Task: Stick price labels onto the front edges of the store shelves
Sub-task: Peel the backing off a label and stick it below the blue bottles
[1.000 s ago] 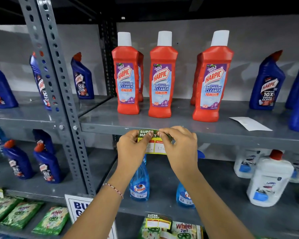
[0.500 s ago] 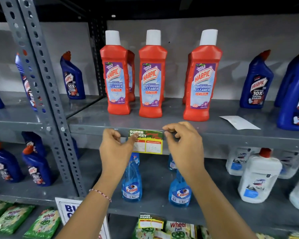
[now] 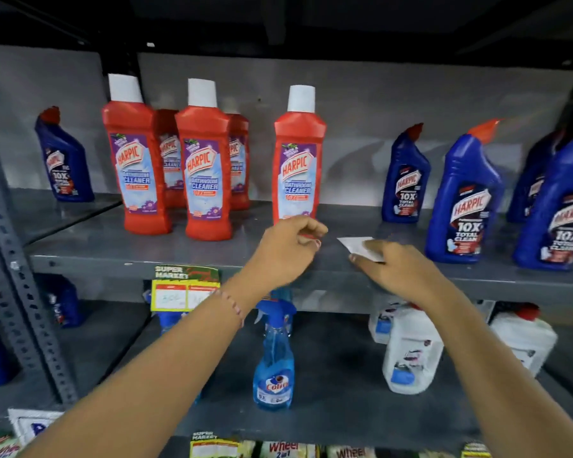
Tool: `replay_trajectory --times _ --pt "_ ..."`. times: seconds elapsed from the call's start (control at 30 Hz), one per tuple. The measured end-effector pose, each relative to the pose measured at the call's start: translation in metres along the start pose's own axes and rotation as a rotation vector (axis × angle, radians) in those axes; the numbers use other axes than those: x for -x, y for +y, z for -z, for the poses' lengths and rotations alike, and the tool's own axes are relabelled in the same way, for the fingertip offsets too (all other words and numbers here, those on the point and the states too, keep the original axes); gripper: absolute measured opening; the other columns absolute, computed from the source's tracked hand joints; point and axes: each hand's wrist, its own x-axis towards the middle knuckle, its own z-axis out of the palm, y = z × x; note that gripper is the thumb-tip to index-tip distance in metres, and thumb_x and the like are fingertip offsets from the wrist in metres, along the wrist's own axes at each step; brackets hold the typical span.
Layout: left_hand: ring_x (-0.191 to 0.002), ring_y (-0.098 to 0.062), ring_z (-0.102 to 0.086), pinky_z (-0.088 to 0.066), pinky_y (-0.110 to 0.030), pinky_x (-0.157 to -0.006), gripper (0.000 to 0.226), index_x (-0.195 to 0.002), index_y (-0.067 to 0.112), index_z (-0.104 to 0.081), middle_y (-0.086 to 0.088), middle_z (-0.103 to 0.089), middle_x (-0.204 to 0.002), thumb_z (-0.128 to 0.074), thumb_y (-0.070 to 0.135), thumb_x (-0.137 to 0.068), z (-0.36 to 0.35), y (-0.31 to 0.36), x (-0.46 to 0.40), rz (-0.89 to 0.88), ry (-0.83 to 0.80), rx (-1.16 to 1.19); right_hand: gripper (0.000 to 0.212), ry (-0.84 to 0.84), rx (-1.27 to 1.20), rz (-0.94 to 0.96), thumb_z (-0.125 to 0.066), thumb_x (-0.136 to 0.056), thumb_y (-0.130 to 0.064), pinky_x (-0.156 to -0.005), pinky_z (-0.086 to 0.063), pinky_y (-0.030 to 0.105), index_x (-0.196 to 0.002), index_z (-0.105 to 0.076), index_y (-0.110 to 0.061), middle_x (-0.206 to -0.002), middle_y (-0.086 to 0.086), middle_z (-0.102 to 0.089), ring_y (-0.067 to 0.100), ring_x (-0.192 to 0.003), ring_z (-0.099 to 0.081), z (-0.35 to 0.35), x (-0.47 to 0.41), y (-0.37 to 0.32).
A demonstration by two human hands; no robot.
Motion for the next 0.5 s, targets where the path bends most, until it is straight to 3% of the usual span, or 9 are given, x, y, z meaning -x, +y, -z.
replay_trajectory --times 0.1,0.17,0.2,0.27,0.33,0.4,0.47,0.5 --pt "-0.117 -0.018 -0.061 -0.043 -0.019 -0.097 0.035 -0.123 0.007 -0.063 -0.009 -0.067 -0.127 -0.051 -0.005 -0.092 -0.04 0.021 -0.031 0.084 -0.176 -0.115 0.076 -0.003 -0.023 0.058 -0.041 -0.075 -0.083 -0.087 -0.051 0.04 -0.13 -0.058 -0.033 -0.129 0.007 -0.065 0.031 -0.112 -0.061 0.014 0.011 0.027" --pt "-0.123 -0.019 -0.059 -0.043 -0.021 -0.101 0.045 -0.128 0.006 -0.061 -0.009 -0.065 -0.132 -0.044 -0.01 -0.09 -0.06 0.037 -0.043 0.113 -0.287 -0.181 0.085 -0.033 -0.053 0.113 -0.048 -0.065 -0.09 -0.09 -0.053 0.041 -0.128 -0.06 -0.034 -0.127 -0.001 -0.067 0.025 -0.111 -0.062 0.024 0.022 0.05" --pt "-0.123 -0.019 -0.059 -0.044 -0.024 -0.104 0.049 -0.127 0.007 -0.063 -0.008 -0.066 -0.132 -0.041 -0.012 -0.088 -0.058 0.039 -0.044 0.105 -0.341 -0.231 0.08 -0.037 -0.073 0.15 -0.057 -0.065 -0.085 -0.09 -0.053 0.039 -0.126 -0.062 -0.035 -0.124 -0.005 -0.069 0.021 -0.109 -0.063 0.023 0.025 0.051" --pt "-0.117 -0.018 -0.061 -0.047 -0.029 -0.104 0.054 -0.12 0.014 -0.07 -0.003 -0.069 -0.127 -0.04 -0.012 -0.085 -0.068 0.051 -0.045 0.049 -0.445 -0.332 0.05 0.019 -0.177 0.214 -0.075 -0.074 -0.056 -0.087 -0.054 0.034 -0.119 -0.068 -0.036 -0.117 -0.01 -0.073 0.013 -0.101 -0.067 0.029 0.038 0.071" --pt "-0.105 -0.007 -0.064 -0.051 -0.02 -0.09 0.056 -0.115 0.025 -0.074 0.011 -0.073 -0.116 -0.045 -0.008 -0.082 -0.051 0.051 -0.029 0.014 -0.513 -0.379 0.026 0.075 -0.34 0.275 -0.075 -0.084 -0.03 -0.08 -0.055 0.026 -0.109 -0.074 -0.036 -0.098 -0.016 -0.077 0.003 -0.087 -0.068 0.025 0.041 0.075" --pt "-0.083 0.007 -0.066 -0.048 -0.008 -0.071 0.05 -0.113 0.032 -0.074 0.024 -0.076 -0.097 -0.054 0.002 -0.078 -0.033 0.049 -0.006 0.012 -0.544 -0.254 0.009 0.131 -0.488 0.286 -0.07 -0.089 -0.031 -0.059 -0.048 0.02 -0.095 -0.077 -0.03 -0.066 -0.011 -0.07 -0.001 -0.059 -0.057 0.023 0.048 0.078" --pt "-0.086 -0.001 -0.072 -0.055 -0.018 -0.079 0.034 -0.106 0.03 -0.076 0.015 -0.079 -0.097 -0.071 0.013 -0.077 -0.031 0.049 0.021 0.031 -0.483 0.0 0.04 0.185 -0.634 0.251 -0.066 -0.084 -0.048 -0.048 -0.037 0.024 -0.082 -0.072 -0.008 -0.055 0.01 -0.054 0.008 -0.049 -0.041 0.018 0.057 0.083" --pt "-0.091 -0.012 -0.075 -0.059 -0.03 -0.085 0.024 -0.1 0.027 -0.078 0.008 -0.08 -0.095 -0.078 0.017 -0.078 -0.035 0.048 0.031 0.02 -0.388 0.084 0.052 0.192 -0.712 0.22 -0.066 -0.08 -0.054 -0.045 -0.033 0.023 -0.078 -0.068 -0.002 -0.054 0.01 -0.048 0.01 -0.049 -0.037 0.015 0.063 0.086"
